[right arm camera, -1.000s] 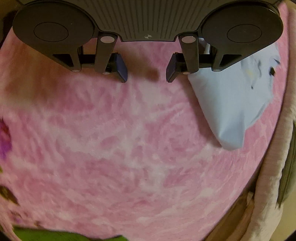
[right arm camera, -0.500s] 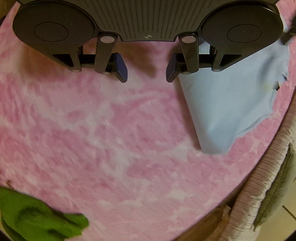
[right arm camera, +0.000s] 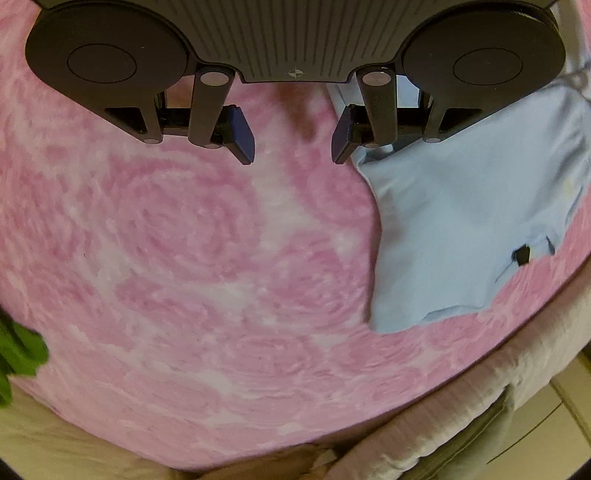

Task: Fold clothes
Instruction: 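Grasp the folded sleeve cuff with the left gripper, then fold the sweatshirt side inward over the body with the left gripper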

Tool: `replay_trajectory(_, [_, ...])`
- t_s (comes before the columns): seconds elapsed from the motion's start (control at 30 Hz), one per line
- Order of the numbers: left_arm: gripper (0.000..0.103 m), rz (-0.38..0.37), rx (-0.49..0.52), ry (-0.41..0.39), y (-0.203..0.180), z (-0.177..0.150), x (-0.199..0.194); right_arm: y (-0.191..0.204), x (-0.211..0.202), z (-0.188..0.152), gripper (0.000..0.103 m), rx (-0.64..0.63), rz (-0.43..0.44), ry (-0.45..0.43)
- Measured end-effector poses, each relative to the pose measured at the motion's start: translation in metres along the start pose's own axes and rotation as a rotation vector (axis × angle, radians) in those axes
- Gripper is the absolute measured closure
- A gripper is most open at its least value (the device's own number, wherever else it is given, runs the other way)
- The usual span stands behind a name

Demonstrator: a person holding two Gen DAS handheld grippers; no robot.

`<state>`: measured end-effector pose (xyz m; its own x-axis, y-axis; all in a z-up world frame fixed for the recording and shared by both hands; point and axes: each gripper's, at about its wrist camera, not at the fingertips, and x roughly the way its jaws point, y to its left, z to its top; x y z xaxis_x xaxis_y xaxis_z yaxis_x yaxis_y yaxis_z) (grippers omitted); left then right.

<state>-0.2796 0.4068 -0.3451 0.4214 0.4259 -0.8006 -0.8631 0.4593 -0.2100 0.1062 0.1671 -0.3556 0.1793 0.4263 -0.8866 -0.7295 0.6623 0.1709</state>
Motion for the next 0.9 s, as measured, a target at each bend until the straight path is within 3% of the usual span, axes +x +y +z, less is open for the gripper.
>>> replay_trajectory(0.33, [0.099,0.174,0.032,0.088,0.010,0.000,0.019,0.008,0.000,0.005,0.053,-0.072,-0.001,-0.015])
replay_trajectory(0.43, [0.098,0.205,0.034,0.030,0.002,0.004,0.011,0.015,-0.003,0.008,0.053,-0.125,0.012,-0.055])
replay_trajectory(0.5, [0.098,0.149,0.050,0.026,-0.006,0.004,0.013,0.024,-0.004,0.010,0.053,-0.171,0.061,-0.088])
replay_trajectory(0.57, [0.096,0.115,0.100,0.085,-0.014,-0.001,0.026,0.035,-0.003,0.010,0.053,-0.221,0.162,-0.105])
replay_trajectory(0.67, [0.092,0.172,0.138,0.159,-0.016,-0.012,0.046,0.051,0.007,0.007,0.053,-0.306,0.282,-0.089])
replay_trajectory(0.7, [0.092,0.188,0.118,0.172,-0.014,-0.012,0.047,0.056,0.015,0.005,0.053,-0.333,0.281,-0.064])
replay_trajectory(0.77, [0.092,0.190,0.072,0.160,-0.012,-0.011,0.033,0.066,0.033,0.003,0.053,-0.373,0.191,0.021])
replay_trajectory(0.9, [0.092,0.208,0.025,0.136,-0.012,-0.019,-0.003,0.063,0.015,0.001,0.053,-0.348,0.173,-0.016])
